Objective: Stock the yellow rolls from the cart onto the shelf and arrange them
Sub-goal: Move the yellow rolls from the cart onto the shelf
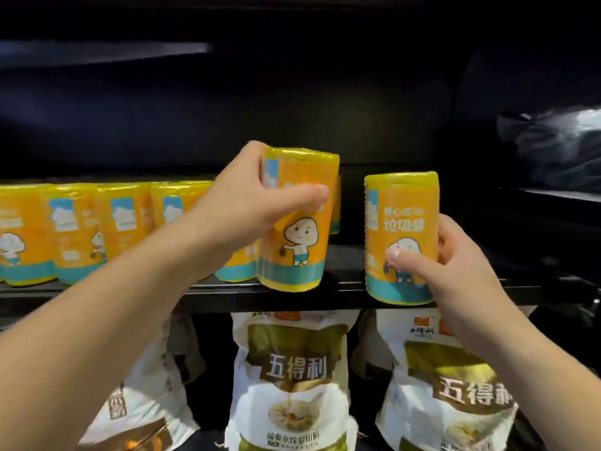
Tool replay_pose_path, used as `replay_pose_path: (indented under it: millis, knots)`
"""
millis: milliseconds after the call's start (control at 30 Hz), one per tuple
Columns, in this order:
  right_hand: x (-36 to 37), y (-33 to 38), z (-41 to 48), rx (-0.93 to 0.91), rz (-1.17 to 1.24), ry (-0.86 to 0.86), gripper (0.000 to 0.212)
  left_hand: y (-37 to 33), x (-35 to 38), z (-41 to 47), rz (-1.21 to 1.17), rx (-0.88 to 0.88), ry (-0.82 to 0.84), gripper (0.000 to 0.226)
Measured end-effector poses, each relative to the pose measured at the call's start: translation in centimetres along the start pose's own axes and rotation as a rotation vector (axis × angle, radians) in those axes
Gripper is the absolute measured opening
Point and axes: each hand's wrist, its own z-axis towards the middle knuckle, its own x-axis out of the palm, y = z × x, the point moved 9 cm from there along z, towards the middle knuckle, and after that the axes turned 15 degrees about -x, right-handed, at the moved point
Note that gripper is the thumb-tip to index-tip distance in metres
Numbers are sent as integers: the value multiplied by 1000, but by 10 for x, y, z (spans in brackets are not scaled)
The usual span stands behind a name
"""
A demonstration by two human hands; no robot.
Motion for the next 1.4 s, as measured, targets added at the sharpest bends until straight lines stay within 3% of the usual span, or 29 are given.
replay_pose_path:
  millis: [233, 400, 500, 667, 800, 1100, 1400]
  knots:
    - [6, -19, 60, 52, -25, 37, 83, -31, -6, 59, 237, -33, 3, 60]
    - [13, -38, 101, 97, 1, 59, 69, -39, -14, 102, 367, -88, -10, 76]
    - [19, -54, 123, 126, 17, 76, 76, -33, -13, 126, 422, -145, 15, 90]
    - [36, -78, 147, 196, 42, 108, 77, -11, -4, 162, 482, -232, 91, 78]
    - [42, -94, 155, 227, -99, 124, 79, 3, 0, 184, 567, -294, 150, 64]
    - [51, -120, 163, 297, -220, 139, 70, 14, 1, 212, 894, -234, 118, 69]
    - [61, -132, 171, 355, -239, 205, 80, 32, 15, 219, 1004, -233, 154, 64]
